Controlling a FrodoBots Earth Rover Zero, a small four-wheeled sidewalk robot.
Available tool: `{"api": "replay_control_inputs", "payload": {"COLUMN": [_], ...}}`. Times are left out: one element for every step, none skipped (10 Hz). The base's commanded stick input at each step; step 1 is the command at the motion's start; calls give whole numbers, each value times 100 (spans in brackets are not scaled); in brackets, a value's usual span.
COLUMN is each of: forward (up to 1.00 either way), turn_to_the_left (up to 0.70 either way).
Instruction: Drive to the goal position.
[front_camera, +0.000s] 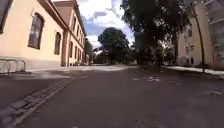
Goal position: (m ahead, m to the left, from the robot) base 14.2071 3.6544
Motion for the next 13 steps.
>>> {"api": "replay_control_inputs", "payload": {"forward": [85,85,85,85,85,85,85,85,85,85,85,85,85], "turn_to_the_left": [1,1,1,1,1,1,1,1,1,1,1,1,1]}}
